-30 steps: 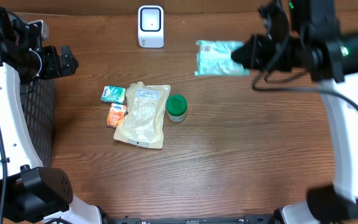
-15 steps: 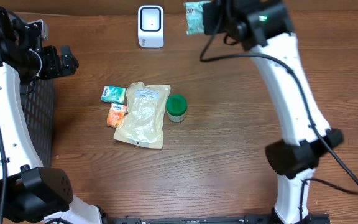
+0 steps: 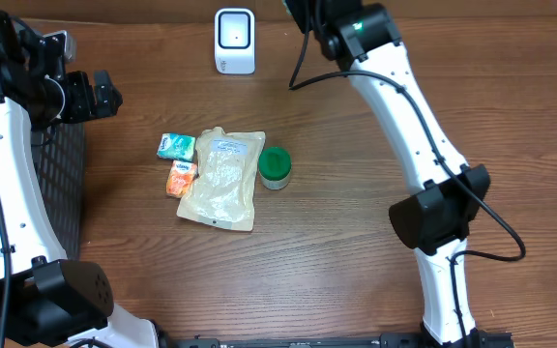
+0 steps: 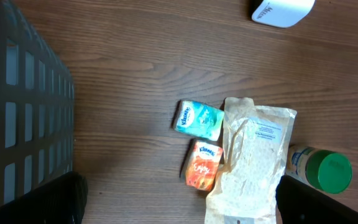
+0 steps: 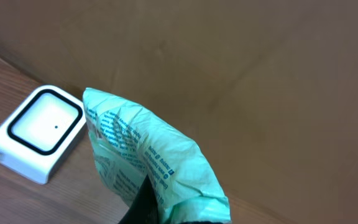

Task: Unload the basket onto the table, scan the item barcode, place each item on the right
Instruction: 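Hold the mint-green pack barcode over the scanner window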

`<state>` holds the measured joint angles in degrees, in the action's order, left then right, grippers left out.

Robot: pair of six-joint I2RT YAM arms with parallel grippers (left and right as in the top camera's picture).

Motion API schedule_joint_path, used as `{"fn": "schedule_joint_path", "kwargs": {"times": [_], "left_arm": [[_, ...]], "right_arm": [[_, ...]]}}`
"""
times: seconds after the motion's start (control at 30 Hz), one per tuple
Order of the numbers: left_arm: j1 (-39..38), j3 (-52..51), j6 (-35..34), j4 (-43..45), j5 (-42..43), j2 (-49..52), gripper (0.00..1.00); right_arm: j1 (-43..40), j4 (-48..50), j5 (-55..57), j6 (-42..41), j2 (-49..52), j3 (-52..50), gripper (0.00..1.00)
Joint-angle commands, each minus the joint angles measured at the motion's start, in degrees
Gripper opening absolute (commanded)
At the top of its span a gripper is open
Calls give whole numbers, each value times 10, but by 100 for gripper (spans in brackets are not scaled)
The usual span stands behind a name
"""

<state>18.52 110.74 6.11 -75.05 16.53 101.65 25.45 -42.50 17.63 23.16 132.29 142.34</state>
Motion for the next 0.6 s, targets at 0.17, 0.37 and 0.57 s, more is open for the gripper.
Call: {"fn": "schedule_joint_path", "kwargs": {"times": [0.17, 0.37, 0.57], "left_arm": [[2, 10, -5, 1, 5, -17, 99], [2, 10, -5, 1, 5, -17, 100], [2, 10, -5, 1, 5, -17, 99]], "right_arm": [[27, 75, 25, 132, 7, 4, 4], [29, 80, 29, 134, 7, 4, 4], [31, 118, 60, 269, 12, -16, 4]]}}
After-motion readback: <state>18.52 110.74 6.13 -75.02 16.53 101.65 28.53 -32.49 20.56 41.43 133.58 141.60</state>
